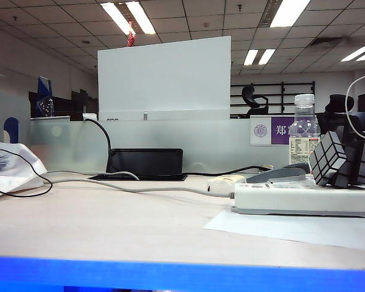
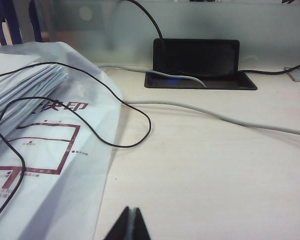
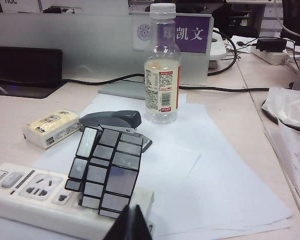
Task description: Press the button on the power strip.
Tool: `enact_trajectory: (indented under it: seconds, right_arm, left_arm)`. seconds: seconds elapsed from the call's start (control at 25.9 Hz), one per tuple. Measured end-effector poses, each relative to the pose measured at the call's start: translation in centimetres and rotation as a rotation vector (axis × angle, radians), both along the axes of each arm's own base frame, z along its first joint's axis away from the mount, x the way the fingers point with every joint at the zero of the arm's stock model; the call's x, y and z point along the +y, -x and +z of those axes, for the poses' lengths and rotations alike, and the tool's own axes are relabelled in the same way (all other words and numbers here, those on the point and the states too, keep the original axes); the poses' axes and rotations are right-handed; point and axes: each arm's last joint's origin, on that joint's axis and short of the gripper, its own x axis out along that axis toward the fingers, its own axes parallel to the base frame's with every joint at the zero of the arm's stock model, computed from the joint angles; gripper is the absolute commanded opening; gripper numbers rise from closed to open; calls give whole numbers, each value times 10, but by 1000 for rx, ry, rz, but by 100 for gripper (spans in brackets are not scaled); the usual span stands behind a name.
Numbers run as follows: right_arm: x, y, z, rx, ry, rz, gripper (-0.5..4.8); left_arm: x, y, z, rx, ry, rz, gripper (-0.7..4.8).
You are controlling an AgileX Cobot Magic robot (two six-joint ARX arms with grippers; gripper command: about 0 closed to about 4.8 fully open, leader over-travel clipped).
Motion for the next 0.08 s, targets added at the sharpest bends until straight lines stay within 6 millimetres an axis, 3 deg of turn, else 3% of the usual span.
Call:
enact_trajectory:
  seconds: [0.08]
  right_arm:
    - [0,0,0,0,0,0,0]
  left_arm:
    - [0,0,0,0,0,0,-5]
